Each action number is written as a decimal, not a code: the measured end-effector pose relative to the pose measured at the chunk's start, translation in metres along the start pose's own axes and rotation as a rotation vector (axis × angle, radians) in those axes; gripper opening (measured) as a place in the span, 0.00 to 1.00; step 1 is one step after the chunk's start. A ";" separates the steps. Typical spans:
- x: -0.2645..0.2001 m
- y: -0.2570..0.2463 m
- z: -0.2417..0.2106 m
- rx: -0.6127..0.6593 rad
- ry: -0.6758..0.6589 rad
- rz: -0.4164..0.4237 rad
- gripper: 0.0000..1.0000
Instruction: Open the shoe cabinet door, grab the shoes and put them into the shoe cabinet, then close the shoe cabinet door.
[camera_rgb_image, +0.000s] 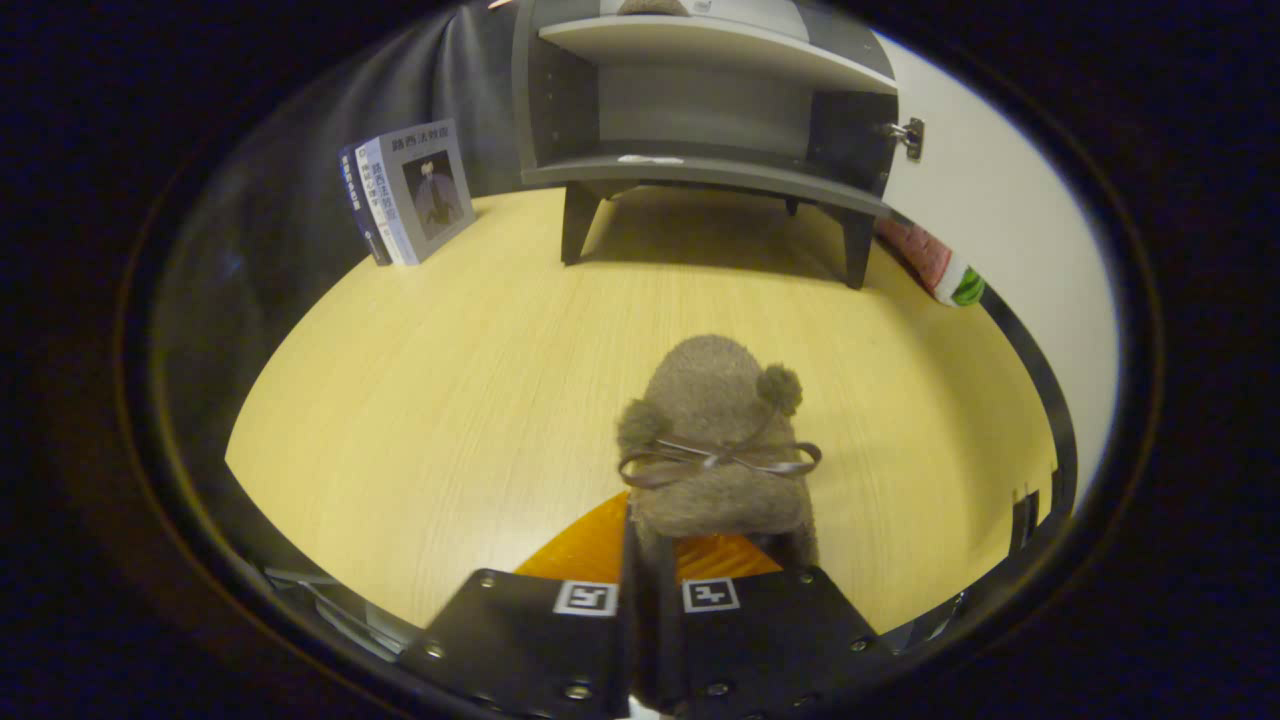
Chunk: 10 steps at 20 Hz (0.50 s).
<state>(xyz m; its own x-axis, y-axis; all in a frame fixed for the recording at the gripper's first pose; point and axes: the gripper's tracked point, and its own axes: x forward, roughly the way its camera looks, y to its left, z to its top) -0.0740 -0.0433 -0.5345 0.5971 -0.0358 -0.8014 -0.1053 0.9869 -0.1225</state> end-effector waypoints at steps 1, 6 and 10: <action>0.005 0.002 -0.004 -0.007 -0.002 0.000 0.11; 0.001 -0.004 0.011 -0.043 -0.027 -0.065 0.01; -0.011 -0.019 0.054 0.016 -0.074 -0.113 0.00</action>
<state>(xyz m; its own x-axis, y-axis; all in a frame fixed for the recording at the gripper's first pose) -0.0359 -0.0534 -0.4918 0.6619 -0.1359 -0.7372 -0.0218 0.9795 -0.2002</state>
